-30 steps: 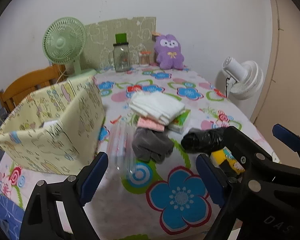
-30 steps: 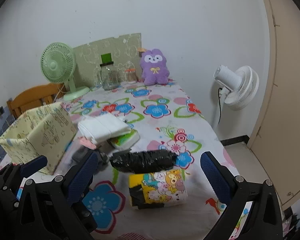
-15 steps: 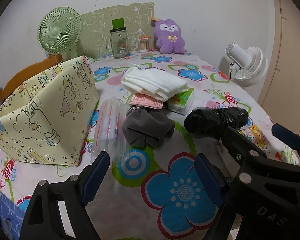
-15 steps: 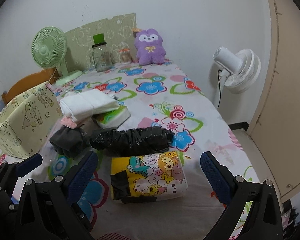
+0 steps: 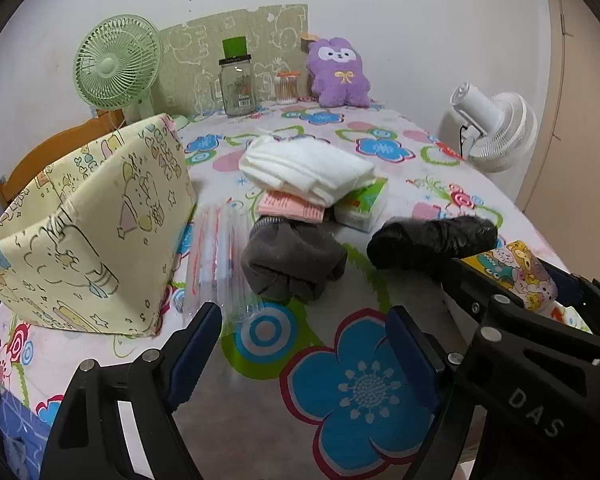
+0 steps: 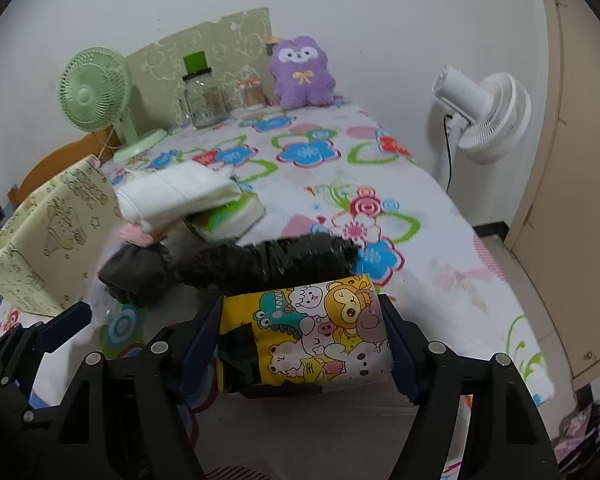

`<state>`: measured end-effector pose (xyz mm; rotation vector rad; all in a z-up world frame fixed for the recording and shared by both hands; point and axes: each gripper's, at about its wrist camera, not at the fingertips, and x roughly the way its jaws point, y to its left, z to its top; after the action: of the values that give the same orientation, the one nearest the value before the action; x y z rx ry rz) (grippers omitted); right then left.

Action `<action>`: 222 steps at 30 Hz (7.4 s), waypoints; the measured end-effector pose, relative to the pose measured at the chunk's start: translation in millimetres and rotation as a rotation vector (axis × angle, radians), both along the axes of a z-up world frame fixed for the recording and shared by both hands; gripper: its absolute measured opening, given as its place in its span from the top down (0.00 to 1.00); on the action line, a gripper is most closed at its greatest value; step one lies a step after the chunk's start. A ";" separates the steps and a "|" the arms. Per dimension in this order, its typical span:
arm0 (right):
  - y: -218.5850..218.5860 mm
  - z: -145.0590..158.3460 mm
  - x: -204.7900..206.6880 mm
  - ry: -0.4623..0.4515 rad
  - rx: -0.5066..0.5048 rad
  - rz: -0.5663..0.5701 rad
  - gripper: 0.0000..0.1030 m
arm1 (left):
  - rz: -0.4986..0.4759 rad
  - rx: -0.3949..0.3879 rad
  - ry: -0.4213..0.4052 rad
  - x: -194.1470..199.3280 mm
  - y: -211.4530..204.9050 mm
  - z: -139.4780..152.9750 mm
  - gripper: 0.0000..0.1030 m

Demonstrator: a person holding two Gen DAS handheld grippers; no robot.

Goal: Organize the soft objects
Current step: 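Grasp the yellow cartoon-printed pack with the right gripper, then grasp the grey sock with the left gripper while the right gripper holds the yellow pack, then carry the grey sock with the left gripper while the right gripper carries the pack to the box, then open the left gripper over the box while the right gripper drops the yellow pack inside, then lift both grippers out of the box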

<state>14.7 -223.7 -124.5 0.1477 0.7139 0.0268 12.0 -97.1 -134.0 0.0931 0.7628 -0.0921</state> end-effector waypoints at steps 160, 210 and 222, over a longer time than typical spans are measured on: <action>264.0 78.7 124.0 0.056 -0.064 0.384 0.17 | 0.178 -0.078 0.081 95.8 231.4 61.6 0.27; 179.6 149.1 39.0 -0.162 -0.084 0.288 0.00 | 0.099 -0.035 -0.103 24.0 146.6 131.0 0.00; 144.5 151.1 20.0 -0.193 -0.100 0.256 0.00 | 0.051 -0.030 -0.114 11.2 112.6 131.5 0.00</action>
<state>34.7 -79.2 26.6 -0.0422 0.5368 0.2465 23.2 15.6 -2.5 0.0493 0.6489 -0.0490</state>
